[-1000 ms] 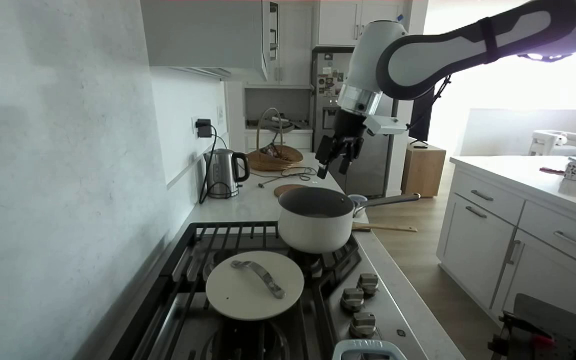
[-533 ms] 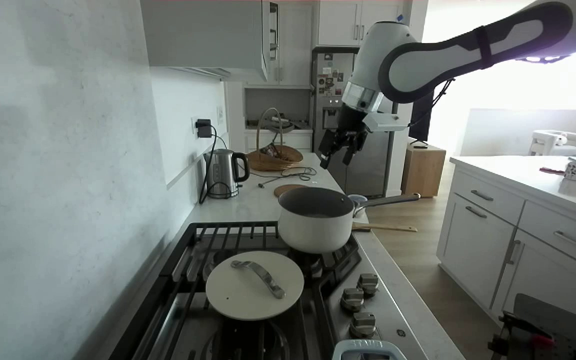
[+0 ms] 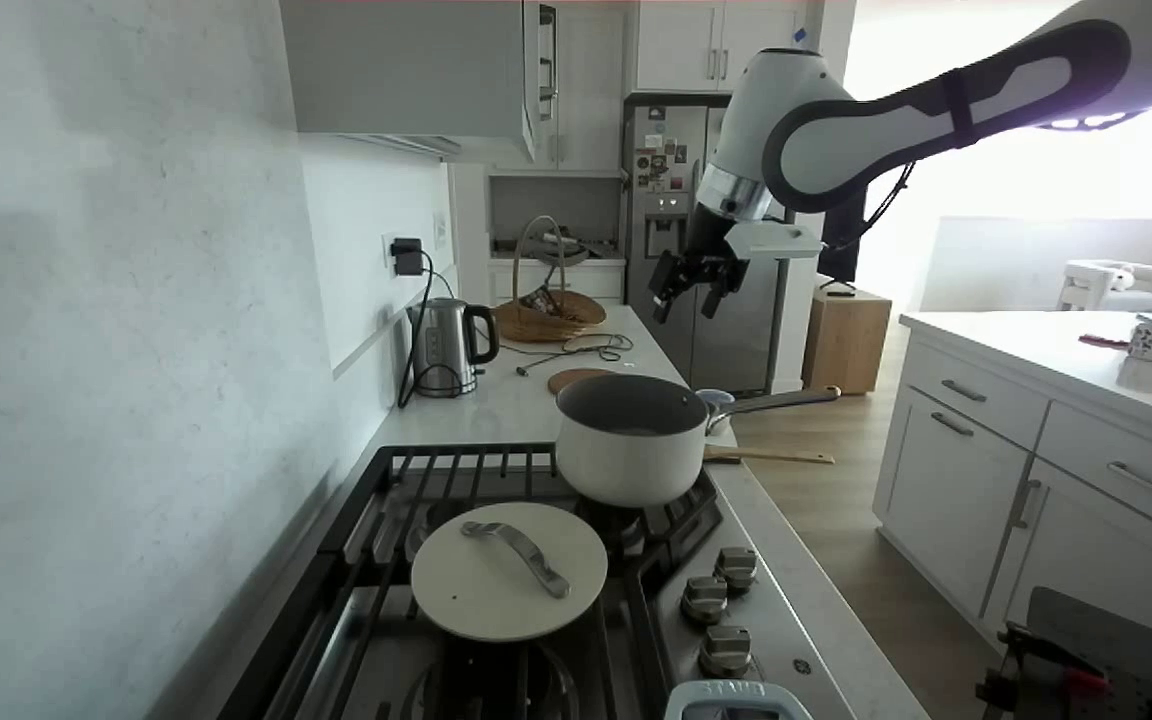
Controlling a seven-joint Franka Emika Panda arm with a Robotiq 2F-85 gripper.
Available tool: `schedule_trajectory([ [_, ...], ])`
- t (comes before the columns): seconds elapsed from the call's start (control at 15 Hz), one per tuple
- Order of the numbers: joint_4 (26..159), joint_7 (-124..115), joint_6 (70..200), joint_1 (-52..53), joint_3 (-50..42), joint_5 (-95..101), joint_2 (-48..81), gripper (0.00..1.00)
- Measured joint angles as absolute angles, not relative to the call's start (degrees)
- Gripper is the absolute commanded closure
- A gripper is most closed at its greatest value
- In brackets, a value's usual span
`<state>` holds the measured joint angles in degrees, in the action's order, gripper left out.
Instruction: Move one of the objects from the board in the pot
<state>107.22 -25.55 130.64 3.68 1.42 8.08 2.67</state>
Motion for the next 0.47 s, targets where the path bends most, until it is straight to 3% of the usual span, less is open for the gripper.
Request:
schedule_trajectory([
  [0.47, 107.22, -25.95, 130.64, 3.48, 1.42, 8.06, 2.84, 0.0],
])
